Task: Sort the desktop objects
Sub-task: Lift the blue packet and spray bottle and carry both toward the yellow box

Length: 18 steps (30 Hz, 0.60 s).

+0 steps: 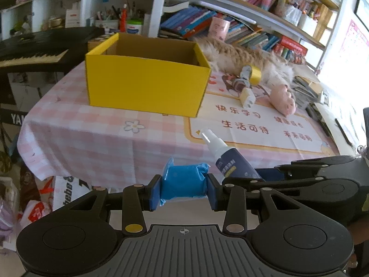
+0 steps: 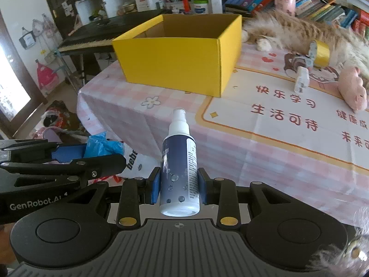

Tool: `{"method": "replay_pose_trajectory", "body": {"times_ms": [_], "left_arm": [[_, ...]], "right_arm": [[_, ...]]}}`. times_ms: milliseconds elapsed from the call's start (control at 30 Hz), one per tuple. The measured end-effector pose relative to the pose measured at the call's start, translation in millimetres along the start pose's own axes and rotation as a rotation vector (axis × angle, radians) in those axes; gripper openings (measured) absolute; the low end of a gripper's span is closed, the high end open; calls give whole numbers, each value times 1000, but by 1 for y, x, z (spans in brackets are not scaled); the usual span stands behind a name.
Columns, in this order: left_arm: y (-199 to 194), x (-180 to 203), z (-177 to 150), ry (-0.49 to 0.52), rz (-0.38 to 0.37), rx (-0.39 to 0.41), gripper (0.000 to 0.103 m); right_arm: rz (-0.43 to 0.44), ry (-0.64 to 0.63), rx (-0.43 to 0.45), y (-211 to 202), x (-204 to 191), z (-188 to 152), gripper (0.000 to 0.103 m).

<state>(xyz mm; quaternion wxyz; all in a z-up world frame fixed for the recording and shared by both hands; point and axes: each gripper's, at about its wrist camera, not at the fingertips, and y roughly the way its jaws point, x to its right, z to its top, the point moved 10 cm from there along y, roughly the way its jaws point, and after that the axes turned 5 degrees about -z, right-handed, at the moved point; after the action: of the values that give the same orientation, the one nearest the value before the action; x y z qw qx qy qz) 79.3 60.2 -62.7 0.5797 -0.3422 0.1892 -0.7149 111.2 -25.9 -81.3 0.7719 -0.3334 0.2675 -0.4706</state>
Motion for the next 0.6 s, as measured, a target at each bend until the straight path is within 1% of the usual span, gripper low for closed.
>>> {"method": "replay_pose_trajectory", "body": {"times_ms": [133, 367, 600], "left_arm": [[-1, -3, 3, -14, 10, 12, 39], [6, -4, 8, -34, 8, 13, 39], [13, -10, 18, -41, 41, 15, 39]], "right_arm": [[13, -28, 0, 1, -7, 3, 30], [15, -46, -6, 3, -4, 8, 30], [33, -62, -4, 13, -1, 20, 30]]}}
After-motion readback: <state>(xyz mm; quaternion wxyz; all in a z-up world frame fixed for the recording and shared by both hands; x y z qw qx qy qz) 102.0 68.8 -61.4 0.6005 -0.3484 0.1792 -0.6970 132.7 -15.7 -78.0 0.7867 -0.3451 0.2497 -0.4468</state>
